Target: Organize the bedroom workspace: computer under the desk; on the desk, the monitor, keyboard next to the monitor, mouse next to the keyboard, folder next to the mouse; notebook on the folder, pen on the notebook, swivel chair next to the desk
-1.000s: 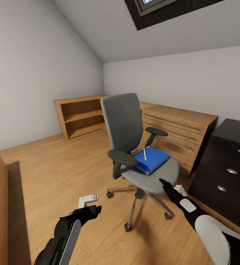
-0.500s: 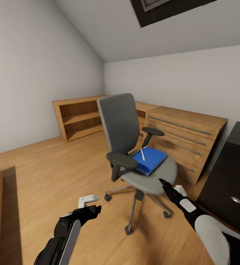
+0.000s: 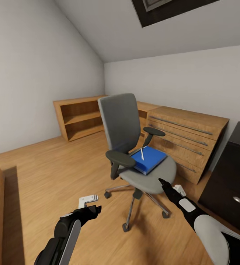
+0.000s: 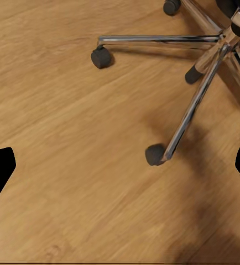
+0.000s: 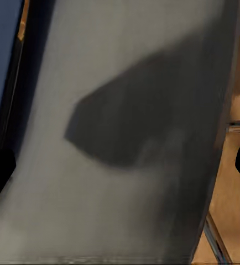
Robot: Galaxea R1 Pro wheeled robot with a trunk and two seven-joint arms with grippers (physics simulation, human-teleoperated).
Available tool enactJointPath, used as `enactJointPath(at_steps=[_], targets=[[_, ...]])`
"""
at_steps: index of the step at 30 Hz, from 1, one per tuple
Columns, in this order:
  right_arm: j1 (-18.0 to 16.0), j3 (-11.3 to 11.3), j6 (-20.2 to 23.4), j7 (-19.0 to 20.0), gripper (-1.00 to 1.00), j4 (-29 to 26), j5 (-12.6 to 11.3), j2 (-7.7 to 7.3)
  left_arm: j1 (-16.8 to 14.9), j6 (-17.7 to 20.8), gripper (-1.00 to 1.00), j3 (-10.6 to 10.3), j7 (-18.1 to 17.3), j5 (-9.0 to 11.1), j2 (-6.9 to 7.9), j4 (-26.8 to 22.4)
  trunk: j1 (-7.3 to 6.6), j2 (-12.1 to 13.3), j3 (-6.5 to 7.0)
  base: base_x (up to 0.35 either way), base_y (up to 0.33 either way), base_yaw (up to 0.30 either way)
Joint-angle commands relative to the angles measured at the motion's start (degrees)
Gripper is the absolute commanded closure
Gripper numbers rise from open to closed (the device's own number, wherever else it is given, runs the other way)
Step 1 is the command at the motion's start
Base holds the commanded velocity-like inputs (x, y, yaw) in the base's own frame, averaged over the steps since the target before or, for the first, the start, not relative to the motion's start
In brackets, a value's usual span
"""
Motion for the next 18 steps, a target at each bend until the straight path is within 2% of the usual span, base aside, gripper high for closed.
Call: enactJointPath(at_steps=[1, 14, 18], targets=[[0.0, -0.2, 0.4, 0.2, -1.00, 0.0, -0.4, -0.01, 0.0, 0.2, -1.00, 0.0, 0.5, 0.6, -0.01, -0.1, -0.03, 0.0, -0.05, -0.173, 0.000, 0.005], [0.0, -0.1, 0.2, 0.1, -1.00, 0.0, -0.4, 0.76, 0.0, 0.2, -1.00, 0.0, 0.6, 0.6, -0.04, 0.0, -0.03, 0.0, 0.64, -0.312, -0.059, 0.149], [0.0, -0.1, 0.2, 0.1, -1.00, 0.0, -0.4, 0.82, 0.0, 0.2, -1.00, 0.0, 0.6, 0.6, -0.05, 0.0, -0.03, 0.0, 0.87, -0.205, -0.052, 0.163]])
